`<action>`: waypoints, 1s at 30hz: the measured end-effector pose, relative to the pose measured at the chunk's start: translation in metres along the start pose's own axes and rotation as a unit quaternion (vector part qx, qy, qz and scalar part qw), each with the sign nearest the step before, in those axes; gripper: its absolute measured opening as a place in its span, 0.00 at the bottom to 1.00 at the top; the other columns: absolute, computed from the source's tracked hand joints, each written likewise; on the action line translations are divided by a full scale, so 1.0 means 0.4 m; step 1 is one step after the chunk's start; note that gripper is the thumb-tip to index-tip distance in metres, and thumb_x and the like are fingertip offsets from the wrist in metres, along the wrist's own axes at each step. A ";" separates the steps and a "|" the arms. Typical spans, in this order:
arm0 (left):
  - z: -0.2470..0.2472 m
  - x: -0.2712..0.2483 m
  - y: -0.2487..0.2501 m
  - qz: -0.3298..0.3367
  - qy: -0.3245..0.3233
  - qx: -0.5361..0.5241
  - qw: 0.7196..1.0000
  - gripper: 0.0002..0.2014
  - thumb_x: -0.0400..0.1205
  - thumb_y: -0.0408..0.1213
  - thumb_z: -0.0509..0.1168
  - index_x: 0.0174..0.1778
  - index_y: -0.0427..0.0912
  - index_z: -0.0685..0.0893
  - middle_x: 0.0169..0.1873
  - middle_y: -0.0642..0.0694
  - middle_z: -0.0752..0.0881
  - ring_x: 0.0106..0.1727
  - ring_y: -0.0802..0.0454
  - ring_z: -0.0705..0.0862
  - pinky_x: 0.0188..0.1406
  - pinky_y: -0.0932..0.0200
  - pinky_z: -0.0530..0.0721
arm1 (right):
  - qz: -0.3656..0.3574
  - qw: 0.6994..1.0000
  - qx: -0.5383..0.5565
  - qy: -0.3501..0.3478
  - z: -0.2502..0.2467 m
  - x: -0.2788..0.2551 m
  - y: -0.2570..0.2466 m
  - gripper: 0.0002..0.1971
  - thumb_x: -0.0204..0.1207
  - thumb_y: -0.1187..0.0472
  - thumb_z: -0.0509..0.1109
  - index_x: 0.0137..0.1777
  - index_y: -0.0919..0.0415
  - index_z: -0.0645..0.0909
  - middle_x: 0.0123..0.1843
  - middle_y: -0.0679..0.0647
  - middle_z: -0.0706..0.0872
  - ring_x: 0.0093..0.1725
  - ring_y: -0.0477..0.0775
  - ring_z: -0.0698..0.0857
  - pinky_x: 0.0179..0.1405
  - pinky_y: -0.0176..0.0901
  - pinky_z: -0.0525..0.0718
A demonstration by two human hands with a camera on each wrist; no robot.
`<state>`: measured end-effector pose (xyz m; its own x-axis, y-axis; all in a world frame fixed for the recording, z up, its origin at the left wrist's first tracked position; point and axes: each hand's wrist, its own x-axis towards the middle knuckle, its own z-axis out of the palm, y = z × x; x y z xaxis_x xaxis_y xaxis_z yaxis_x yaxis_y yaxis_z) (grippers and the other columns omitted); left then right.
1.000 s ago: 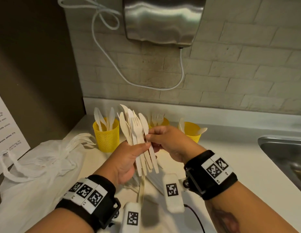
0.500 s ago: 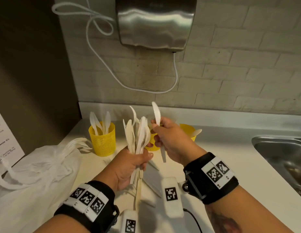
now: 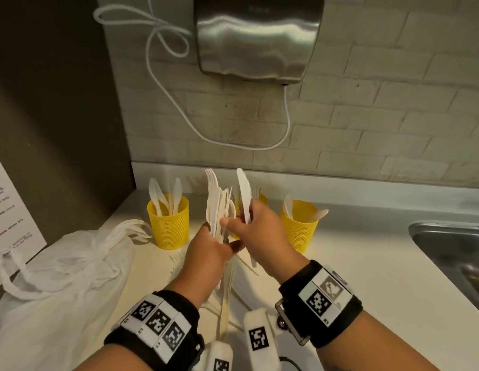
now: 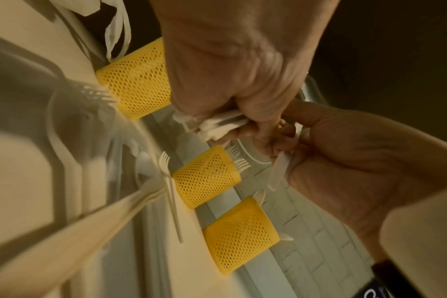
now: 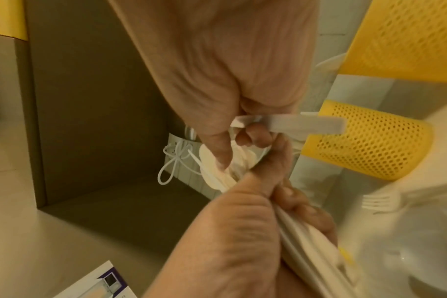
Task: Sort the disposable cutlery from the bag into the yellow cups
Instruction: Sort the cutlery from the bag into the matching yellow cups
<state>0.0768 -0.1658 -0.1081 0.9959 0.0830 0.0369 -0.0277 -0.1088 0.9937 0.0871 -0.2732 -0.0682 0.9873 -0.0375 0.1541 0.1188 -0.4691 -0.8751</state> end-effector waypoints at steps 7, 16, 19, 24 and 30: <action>-0.005 -0.001 -0.029 -0.014 -0.018 -0.008 1.000 0.18 0.78 0.39 0.74 0.60 0.57 0.78 0.42 0.51 0.88 0.38 0.54 0.84 0.36 0.57 0.83 | 0.001 1.000 0.003 0.012 0.002 0.013 0.016 0.09 0.75 0.57 0.75 0.47 0.58 0.77 0.40 0.52 0.85 0.38 0.52 0.84 0.38 0.46 0.84; 0.010 0.008 -0.007 0.040 0.049 0.028 0.998 0.11 0.86 0.32 0.61 0.62 0.50 0.73 0.47 0.50 0.84 0.48 0.53 0.86 0.44 0.56 0.86 | 0.028 0.991 0.116 -0.066 0.023 -0.013 0.024 0.17 0.75 0.42 0.72 0.40 0.58 0.83 0.31 0.47 0.81 0.33 0.49 0.78 0.39 0.48 0.77; 0.006 0.019 -0.016 0.033 0.078 0.085 0.993 0.07 0.86 0.34 0.62 0.55 0.49 0.71 0.41 0.50 0.82 0.42 0.54 0.83 0.35 0.59 0.79 | 0.078 0.950 0.265 -0.145 0.016 -0.018 0.028 0.10 0.78 0.48 0.72 0.40 0.53 0.86 0.32 0.46 0.84 0.37 0.51 0.79 0.45 0.48 0.75; 0.008 0.011 -0.010 0.035 0.050 0.132 0.989 0.10 0.86 0.37 0.61 0.62 0.46 0.74 0.49 0.47 0.86 0.48 0.49 0.86 0.42 0.57 0.83 | 0.061 0.968 0.222 -0.100 0.035 -0.009 0.049 0.13 0.75 0.62 0.75 0.52 0.72 0.82 0.41 0.58 0.86 0.39 0.53 0.83 0.40 0.42 0.82; -0.008 0.004 -0.011 -0.004 -0.053 -0.008 0.999 0.27 0.74 0.29 0.70 0.66 0.56 0.74 0.53 0.46 0.88 0.52 0.50 0.87 0.46 0.57 0.85 | 0.112 0.955 0.265 -0.075 0.018 0.007 0.041 0.05 0.81 0.70 0.66 0.49 0.64 0.84 0.40 0.60 0.84 0.29 0.49 0.77 0.30 0.39 0.76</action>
<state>0.0784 -0.1619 -0.1121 0.9996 -0.0219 0.0175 -0.0194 -0.0932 0.9955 0.0926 -0.2748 -0.0852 0.9933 0.0613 -0.0976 -0.1007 0.0494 -0.9937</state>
